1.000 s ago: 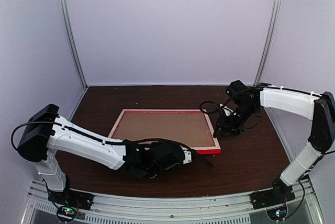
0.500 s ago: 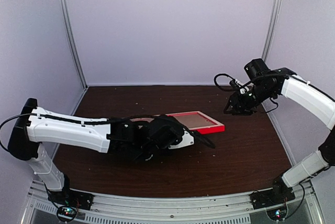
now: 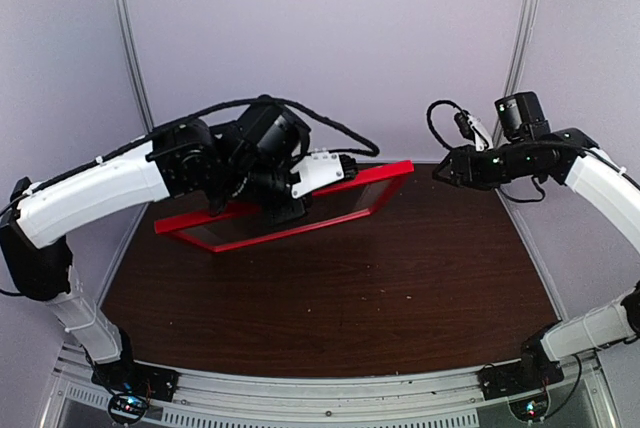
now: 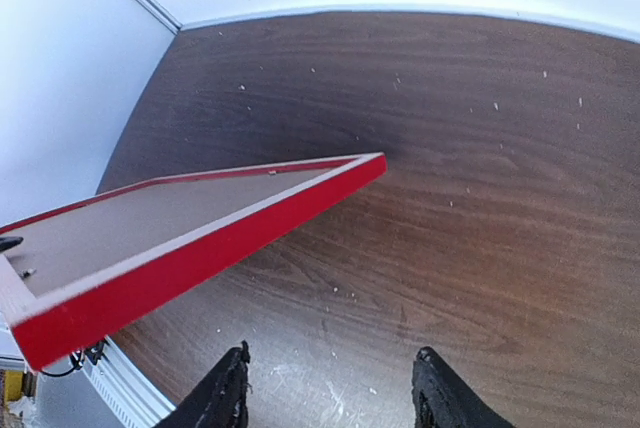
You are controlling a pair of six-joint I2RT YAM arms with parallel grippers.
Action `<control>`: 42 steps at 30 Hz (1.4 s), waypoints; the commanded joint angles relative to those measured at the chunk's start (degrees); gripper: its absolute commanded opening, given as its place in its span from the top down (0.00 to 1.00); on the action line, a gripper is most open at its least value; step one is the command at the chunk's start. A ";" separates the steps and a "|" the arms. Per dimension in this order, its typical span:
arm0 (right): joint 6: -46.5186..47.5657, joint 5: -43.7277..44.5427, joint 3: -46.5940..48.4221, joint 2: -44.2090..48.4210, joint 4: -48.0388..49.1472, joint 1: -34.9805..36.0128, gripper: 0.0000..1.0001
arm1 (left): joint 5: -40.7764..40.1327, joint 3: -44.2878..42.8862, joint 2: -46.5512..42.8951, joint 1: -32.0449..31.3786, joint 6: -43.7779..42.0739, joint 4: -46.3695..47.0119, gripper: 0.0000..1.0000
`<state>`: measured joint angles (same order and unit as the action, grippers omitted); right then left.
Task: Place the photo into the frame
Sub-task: Turn over the photo frame, then pass from the left arm to the right
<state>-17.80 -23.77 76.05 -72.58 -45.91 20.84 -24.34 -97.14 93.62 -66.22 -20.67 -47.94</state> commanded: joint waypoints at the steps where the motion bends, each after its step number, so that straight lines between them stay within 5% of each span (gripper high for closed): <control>1: 2.70 -4.76 -3.77 3.21 11.03 -0.20 0.43 | 7.31 -9.05 -3.30 4.06 1.86 -5.33 1.00; 8: 4.59 -9.94 -7.25 4.87 19.01 0.76 0.28 | 15.03 -16.64 -2.22 9.77 2.07 -12.63 1.00; 16: 13.29 -10.87 -1.86 3.82 16.70 5.67 0.15 | 23.88 -26.12 2.31 13.42 -1.69 -24.14 1.00; 42: 38.37 -2.42 16.77 -6.79 -6.60 21.96 0.16 | 39.73 -30.35 8.74 16.21 -8.74 -28.58 1.00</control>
<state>16.73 -30.33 90.80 -77.82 -48.34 41.65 10.76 -125.05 102.83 -50.28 -27.77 -80.25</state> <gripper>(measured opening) 0.841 0.205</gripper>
